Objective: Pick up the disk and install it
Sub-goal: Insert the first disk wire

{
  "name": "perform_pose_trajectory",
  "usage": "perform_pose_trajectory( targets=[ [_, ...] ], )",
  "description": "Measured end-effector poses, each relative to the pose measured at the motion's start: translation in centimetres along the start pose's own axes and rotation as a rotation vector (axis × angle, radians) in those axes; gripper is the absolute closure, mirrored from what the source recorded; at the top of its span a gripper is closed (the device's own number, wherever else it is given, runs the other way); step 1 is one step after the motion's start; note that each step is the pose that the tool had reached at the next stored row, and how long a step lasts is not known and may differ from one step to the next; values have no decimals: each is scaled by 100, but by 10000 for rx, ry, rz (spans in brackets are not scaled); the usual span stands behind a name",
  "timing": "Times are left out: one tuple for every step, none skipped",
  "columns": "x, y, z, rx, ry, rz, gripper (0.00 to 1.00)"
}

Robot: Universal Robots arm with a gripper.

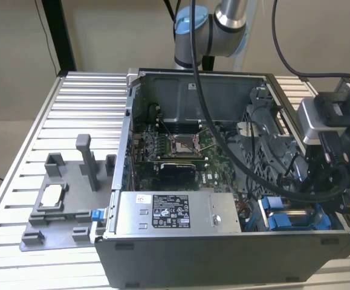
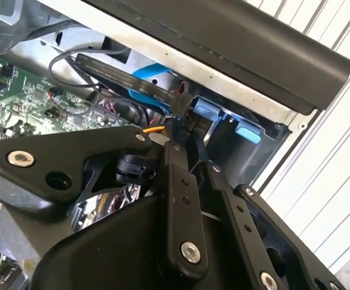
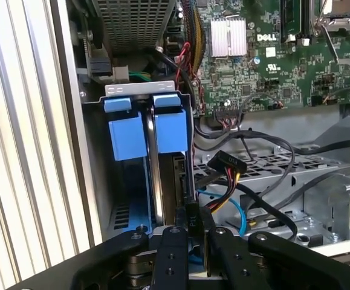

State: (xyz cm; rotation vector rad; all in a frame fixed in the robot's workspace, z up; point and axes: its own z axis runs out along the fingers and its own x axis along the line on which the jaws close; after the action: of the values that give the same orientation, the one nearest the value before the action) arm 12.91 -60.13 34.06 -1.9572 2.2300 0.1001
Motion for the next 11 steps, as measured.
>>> perform_pose_trajectory(
  targets=[
    [0,0,1,-16,1,-45,100],
    [0,-1,1,-40,8,-94,100],
    [0,-2,1,-77,20,-150,100],
    [0,-4,2,-126,40,-198,100],
    [0,-5,4,-182,70,-228,100],
    [0,-9,6,-241,105,-243,100],
    [0,-13,7,-275,128,-252,100],
    [-1,-18,6,-279,131,-256,100],
    [-2,-23,7,-280,131,-258,100],
    [-3,-30,8,-282,131,-260,100],
    [-4,-37,9,-282,132,-261,100]
  ],
)
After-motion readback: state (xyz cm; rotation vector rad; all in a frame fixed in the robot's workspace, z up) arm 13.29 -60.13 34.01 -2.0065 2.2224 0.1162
